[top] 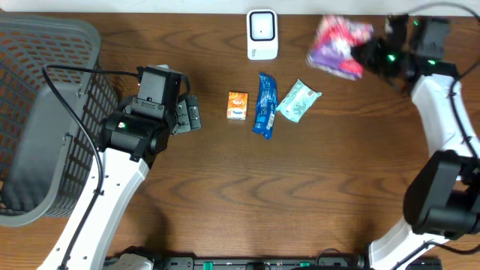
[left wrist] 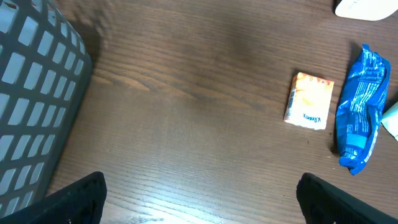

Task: Scan the item barcode

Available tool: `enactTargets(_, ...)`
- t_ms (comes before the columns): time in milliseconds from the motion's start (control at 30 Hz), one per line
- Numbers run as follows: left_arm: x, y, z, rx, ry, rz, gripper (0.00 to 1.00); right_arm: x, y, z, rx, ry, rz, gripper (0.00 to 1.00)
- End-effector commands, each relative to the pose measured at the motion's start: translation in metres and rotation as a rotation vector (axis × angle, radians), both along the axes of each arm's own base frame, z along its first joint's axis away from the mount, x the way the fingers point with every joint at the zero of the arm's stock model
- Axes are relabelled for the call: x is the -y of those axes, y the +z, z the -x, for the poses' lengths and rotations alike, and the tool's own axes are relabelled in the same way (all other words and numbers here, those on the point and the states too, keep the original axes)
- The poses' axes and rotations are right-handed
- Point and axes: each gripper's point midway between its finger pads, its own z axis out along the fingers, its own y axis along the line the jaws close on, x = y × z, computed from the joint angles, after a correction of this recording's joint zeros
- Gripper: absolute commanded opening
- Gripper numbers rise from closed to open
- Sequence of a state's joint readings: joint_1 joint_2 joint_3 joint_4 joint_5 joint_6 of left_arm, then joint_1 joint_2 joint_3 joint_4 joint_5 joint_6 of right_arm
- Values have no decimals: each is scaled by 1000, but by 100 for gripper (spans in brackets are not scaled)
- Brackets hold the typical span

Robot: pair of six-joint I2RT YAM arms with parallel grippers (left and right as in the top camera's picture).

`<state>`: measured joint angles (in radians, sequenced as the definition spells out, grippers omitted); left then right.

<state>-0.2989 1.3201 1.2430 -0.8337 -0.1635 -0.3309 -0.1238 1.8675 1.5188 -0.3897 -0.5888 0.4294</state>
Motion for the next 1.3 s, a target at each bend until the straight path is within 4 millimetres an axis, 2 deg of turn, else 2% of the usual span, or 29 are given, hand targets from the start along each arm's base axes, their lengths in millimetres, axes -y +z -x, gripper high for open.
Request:
enactTargets(0,-2,1,-1,0,-11,-16,98,-35,-2,-16,-21,-93,-28,1)
enactTargets(167,-2,1,-1,0,-11,-16,98,-94,-9,-53,89,-194,-37,1)
enactTargets(300,-2,1,-1,0,-11,-16,98,-131,-18,-72,192,-225,-26,1)
enactTargets(400,-2,1,-1,0,-11,-16,98,-140,-30,-82,233,-262,-27,1)
enactTargets(533,-2,1,-1,0,-11,-16,98,-146,-45,-95,241,-295,-121,1)
enactTargets(667,-2,1,-1,0,-11,-16,98,-150,-48,-103,252,-280,-131,1)
enactTargets(733,-2,1,-1,0,-11,-16,98,-150,-42,-105,263,-273,-129,1)
enactTargets(833,-2,1,-1,0,-11,-16,98,-144,-26,-112,310,-240,-87,1)
enactTargets(1033,-2,1,-1,0,-11,-16,98,-118,-1,-123,268,-193,46,1)
enactTargets(1167,-2,1,-1,0,-11,-16,98,-73,24,-127,224,-220,151,1)
enactTargets(1267,-2,1,-1,0,-11,-16,98,-20,36,-123,146,-297,178,1)
